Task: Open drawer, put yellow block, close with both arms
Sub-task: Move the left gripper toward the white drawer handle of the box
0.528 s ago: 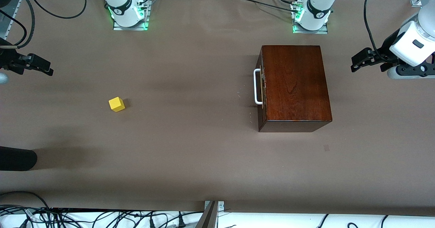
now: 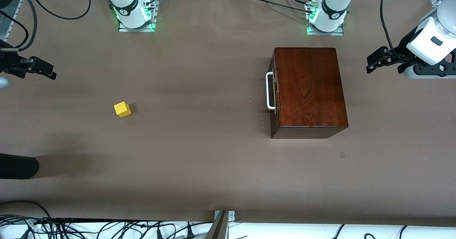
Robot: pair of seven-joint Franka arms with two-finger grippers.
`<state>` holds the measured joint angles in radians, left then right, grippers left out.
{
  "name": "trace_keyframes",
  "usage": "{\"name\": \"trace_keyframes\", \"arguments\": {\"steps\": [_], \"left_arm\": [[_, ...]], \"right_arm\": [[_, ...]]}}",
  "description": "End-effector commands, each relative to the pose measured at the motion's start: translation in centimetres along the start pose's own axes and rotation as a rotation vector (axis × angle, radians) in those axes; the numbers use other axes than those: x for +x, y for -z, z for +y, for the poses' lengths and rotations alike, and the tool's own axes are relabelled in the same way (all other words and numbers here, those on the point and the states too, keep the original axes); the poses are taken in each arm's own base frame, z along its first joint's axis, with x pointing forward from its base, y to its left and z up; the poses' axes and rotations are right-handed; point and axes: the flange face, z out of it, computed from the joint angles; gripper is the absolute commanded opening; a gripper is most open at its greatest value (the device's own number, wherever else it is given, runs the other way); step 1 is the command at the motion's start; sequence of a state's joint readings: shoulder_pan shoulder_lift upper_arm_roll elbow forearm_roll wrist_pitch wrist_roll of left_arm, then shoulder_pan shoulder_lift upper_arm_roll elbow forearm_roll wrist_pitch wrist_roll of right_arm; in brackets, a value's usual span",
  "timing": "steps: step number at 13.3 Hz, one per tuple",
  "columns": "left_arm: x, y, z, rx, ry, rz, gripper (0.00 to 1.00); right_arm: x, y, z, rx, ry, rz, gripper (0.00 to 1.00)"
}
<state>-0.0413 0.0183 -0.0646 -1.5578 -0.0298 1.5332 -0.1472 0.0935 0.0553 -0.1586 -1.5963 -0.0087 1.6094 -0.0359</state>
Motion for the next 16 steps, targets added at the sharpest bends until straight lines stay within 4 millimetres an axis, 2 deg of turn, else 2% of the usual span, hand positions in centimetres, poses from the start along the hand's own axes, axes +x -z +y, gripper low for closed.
{"name": "trace_keyframes", "arguments": {"steps": [1,16], "left_arm": [[-0.05,0.79,-0.26,0.023,-0.018,0.015,1.0],[-0.03,0.62,-0.19,0.024,-0.011,0.011,1.0]], "right_arm": [[-0.23,0.23,-0.13,-0.013,-0.009,-0.009,1.0],[-1.01,0.95,-0.25,-0.011,-0.005,-0.027,1.0]]}}
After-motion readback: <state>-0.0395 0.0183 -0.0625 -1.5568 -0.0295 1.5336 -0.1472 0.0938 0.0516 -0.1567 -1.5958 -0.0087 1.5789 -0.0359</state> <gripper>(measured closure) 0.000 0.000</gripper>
